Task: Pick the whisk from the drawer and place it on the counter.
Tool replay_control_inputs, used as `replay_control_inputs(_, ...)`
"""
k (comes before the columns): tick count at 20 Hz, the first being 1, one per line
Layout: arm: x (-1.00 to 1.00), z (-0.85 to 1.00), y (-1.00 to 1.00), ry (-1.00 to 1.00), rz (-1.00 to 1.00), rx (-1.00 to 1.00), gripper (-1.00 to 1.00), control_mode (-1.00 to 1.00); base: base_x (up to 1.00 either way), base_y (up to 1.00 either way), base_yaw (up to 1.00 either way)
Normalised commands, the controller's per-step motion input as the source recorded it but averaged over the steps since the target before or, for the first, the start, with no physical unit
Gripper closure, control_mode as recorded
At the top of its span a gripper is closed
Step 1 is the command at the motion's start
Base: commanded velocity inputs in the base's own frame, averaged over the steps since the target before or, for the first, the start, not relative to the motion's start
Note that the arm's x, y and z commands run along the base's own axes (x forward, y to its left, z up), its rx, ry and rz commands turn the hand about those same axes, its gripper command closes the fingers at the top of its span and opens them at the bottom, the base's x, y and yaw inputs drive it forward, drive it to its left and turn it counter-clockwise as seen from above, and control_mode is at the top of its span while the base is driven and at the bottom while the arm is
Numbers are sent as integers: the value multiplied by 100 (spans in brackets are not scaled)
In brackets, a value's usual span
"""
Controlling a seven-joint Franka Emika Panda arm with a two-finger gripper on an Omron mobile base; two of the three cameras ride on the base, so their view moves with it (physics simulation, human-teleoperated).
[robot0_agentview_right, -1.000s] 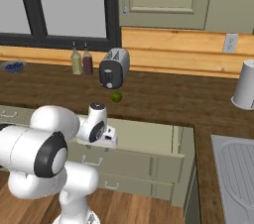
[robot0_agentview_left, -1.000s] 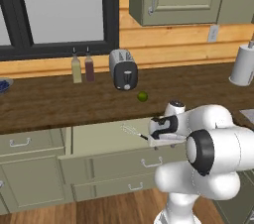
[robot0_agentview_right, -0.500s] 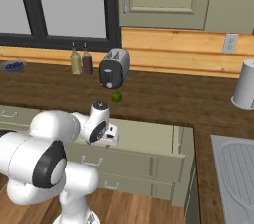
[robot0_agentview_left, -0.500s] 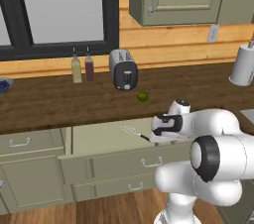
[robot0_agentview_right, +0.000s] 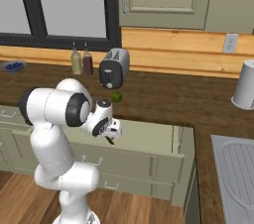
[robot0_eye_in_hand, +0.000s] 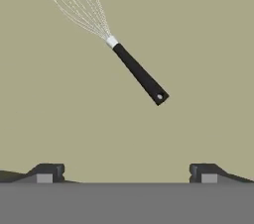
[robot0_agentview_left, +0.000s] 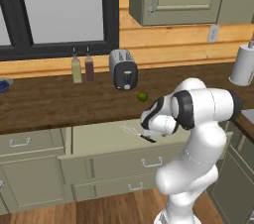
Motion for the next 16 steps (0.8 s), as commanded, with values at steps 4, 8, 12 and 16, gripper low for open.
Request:
replay_control_inputs(4, 41, -77, 1, 1, 0, -2, -100, -100, 0, 0, 0)
replay_control_inputs(8, -8, -99, 0, 14, 0, -7, -100, -100, 0, 0, 0)
replay_control_inputs(12, -95, -47, -8, 17, 3, -1, -100, -100, 0, 0, 0)
replay_control_inputs(16, -100, -5, -26, 5, 6, 1, -100, -100, 0, 0, 0)
